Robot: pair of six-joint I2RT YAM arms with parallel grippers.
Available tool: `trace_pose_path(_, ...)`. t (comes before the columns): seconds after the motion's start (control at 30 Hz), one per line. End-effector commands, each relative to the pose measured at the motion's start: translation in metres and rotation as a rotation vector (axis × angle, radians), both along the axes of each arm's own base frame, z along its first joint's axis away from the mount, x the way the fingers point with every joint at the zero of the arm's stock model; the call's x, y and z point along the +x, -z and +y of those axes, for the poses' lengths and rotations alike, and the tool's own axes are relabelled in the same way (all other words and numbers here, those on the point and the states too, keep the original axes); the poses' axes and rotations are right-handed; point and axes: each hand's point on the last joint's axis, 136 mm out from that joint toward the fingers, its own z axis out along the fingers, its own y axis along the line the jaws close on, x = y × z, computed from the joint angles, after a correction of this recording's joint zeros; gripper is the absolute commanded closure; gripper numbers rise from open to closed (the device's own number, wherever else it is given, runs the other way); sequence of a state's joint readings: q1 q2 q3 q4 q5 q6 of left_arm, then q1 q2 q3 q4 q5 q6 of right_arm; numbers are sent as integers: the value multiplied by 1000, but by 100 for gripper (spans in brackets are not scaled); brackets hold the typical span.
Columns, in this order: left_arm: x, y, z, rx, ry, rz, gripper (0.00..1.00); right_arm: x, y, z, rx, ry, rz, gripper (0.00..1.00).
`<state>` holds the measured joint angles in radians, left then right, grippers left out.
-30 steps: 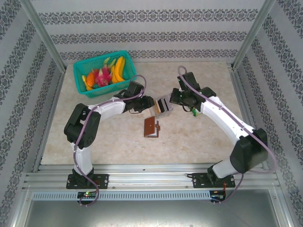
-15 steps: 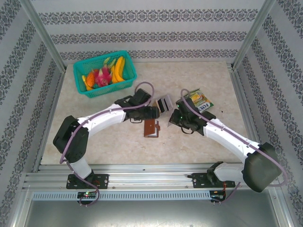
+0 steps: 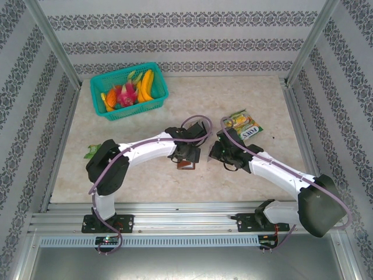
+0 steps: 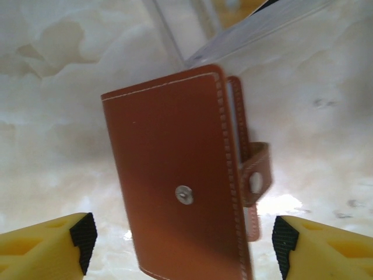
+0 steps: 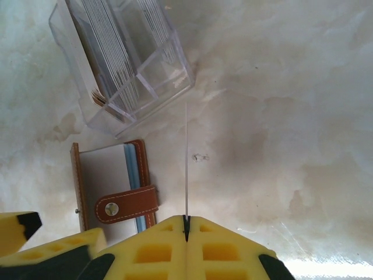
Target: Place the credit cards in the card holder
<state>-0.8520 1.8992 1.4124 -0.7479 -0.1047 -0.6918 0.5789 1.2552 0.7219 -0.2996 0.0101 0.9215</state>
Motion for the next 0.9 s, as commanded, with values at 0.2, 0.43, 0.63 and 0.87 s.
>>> trace_pose_path(0.2, -2, -14, 21, 55, -26, -55, 60, 2, -11, 21, 71, -87, -54, 100)
trace_pose_path(0.43, -1, -26, 29, -56, -88, -86, 92, -1, -17, 51, 115, -175, -62, 100)
trace_pose_path(0.63, -2, -33, 35, -189, -159, -108, 97, -8, -23, 83, 127, -234, -61, 100)
trace_pose_path(0.87, -5, -29, 36, -217, -196, -95, 100, -10, -21, 113, 106, -280, -59, 100)
